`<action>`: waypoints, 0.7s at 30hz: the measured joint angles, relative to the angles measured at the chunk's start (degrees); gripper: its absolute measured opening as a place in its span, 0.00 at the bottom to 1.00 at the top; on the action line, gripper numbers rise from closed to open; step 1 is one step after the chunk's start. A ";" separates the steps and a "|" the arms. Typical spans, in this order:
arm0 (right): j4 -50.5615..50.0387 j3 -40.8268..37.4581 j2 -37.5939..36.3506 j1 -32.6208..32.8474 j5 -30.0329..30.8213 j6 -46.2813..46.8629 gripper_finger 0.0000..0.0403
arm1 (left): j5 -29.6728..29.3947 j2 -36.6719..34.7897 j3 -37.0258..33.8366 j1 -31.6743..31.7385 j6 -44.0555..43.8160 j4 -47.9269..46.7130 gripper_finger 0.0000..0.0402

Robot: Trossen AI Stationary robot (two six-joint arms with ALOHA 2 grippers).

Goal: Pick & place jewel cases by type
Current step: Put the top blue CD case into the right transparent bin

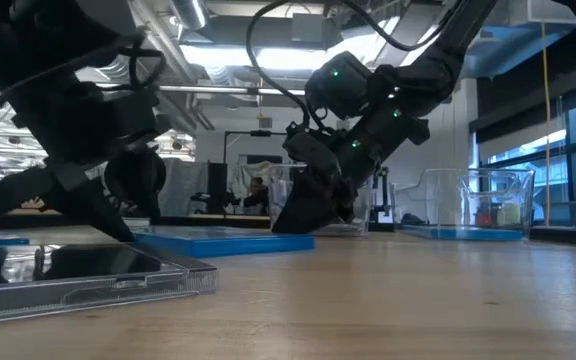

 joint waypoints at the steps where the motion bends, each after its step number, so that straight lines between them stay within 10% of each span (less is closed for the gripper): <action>1: -0.04 0.00 0.00 0.01 -0.02 -0.02 0.31 | 0.24 0.02 -0.01 0.01 3.83 0.50 0.46; 21: -1.40 0.07 -0.11 0.18 -1.23 1.27 0.31 | -8.15 -0.01 0.12 0.22 24.54 14.91 0.39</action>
